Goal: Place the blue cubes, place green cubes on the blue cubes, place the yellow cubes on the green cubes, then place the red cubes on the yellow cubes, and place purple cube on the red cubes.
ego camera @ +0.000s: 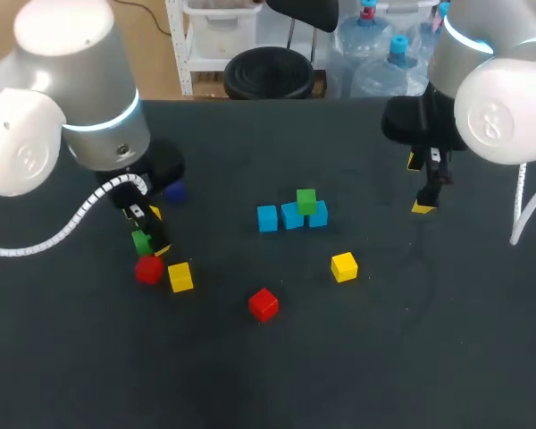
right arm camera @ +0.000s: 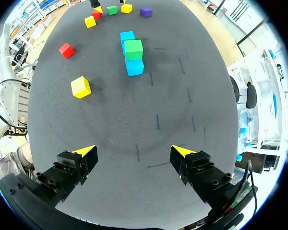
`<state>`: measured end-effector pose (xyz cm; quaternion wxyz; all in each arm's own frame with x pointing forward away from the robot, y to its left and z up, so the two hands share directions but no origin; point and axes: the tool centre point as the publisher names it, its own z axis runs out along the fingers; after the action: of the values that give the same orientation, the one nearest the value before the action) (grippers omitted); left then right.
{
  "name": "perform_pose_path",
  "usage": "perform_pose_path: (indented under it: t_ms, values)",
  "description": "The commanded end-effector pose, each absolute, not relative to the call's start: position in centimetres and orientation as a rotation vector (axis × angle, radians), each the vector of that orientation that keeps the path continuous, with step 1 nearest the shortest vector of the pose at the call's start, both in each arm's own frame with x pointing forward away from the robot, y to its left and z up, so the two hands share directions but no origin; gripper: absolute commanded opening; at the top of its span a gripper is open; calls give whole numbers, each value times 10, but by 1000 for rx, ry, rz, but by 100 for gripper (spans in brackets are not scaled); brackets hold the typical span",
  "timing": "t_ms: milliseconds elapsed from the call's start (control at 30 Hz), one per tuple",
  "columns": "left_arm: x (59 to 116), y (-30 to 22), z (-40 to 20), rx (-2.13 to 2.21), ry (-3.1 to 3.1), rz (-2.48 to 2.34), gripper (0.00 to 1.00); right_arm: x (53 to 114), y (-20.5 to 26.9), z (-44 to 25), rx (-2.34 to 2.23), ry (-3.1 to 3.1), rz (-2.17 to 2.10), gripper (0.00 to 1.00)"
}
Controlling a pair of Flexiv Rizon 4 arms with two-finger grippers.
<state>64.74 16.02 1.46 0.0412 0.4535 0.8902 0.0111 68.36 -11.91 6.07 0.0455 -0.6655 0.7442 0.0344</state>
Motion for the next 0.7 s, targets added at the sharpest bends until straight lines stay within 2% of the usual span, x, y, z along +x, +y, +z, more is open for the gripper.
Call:
perform_pose_path:
  t_ms: [33,700]
  values:
    - [646,162,20,1389,2713,49,100,683,-120,61,-2031,2271,105,100]
    - [646,165,4,1392,2749,68,100,683,-120,61,-2031,2271,105,100]
